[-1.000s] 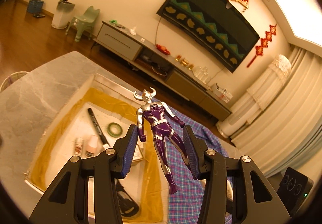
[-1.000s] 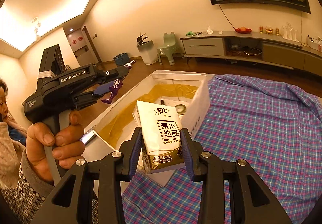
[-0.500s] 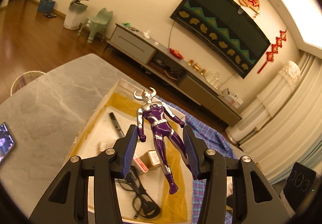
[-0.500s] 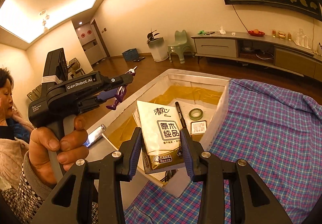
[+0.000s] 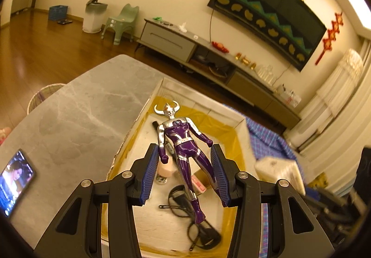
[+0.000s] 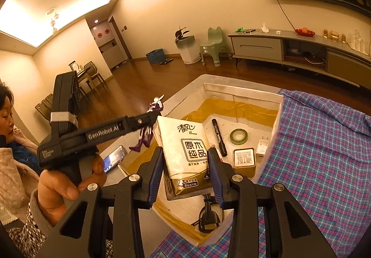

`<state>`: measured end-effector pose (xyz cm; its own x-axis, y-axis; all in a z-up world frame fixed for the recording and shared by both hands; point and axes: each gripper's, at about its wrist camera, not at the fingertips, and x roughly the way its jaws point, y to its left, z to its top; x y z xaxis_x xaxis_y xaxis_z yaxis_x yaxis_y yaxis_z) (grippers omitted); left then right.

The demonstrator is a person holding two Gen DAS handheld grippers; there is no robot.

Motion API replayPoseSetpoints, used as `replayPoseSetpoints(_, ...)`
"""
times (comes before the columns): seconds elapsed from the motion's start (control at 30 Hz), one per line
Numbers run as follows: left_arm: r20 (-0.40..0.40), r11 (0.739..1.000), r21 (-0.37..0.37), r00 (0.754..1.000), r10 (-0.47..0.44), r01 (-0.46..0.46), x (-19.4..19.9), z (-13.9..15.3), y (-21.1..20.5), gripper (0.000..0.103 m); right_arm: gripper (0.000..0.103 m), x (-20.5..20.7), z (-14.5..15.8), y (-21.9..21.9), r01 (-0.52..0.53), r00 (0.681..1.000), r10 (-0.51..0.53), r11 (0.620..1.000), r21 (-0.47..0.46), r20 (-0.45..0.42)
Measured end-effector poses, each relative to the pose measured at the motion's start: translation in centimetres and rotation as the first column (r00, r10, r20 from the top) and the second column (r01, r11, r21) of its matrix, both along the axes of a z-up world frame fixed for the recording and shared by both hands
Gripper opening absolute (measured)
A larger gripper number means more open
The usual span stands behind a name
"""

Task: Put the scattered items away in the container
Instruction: 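Carry the figurine and tissue pack with both tools over the white box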

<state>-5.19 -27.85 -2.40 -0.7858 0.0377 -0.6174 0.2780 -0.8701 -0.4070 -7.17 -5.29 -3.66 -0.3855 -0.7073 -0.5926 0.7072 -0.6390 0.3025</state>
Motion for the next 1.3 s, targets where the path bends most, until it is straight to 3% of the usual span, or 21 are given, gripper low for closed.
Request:
replayPoseSetpoints(0.47, 0.069, 0.995, -0.1, 0.998, 0.006, 0.001, -2.9, -1.3, 0.2, 0.048, 0.04, -6.1, -1.6, -2.5, 0.045, 0.994, -0.046, 0.999, 0.011, 0.1)
replayPoseSetpoints(0.77, 0.08, 0.997, -0.07, 0.996, 0.034, -0.028, -6.4, -1.6, -0.8, 0.048, 0.04, -10.3, -3.0, -3.7, 0.078, 0.985, -0.087, 0.995, 0.064, 0.148)
replayPoseSetpoints(1.0, 0.134, 0.994, -0.109, 0.991, 0.031, -0.016, -7.9, -1.9, -0.4, 0.049, 0.04, -12.0, -4.6, -4.6, 0.082, 0.983, -0.102, 0.987, 0.135, 0.153)
replayPoseSetpoints(1.07, 0.165, 0.994, -0.11, 0.986, 0.035, -0.017, -8.4, -2.3, -0.5, 0.051, 0.041, -12.2, -4.7, -4.9, 0.08, 0.984, -0.103, 0.985, 0.151, 0.148)
replayPoseSetpoints(1.13, 0.186, 0.995, -0.097, 0.982, 0.04, -0.022, -8.8, -2.5, -0.7, 0.067, 0.046, -12.5, -4.9, -5.3, 0.079, 0.986, -0.103, 0.981, 0.18, 0.128)
replayPoseSetpoints(1.3, 0.202, 0.998, -0.052, 0.978, 0.043, -0.033, -8.6, -3.0, -1.4, 0.068, 0.051, -12.6, -5.3, -5.2, 0.1, 0.988, -0.121, 0.973, 0.209, 0.094)
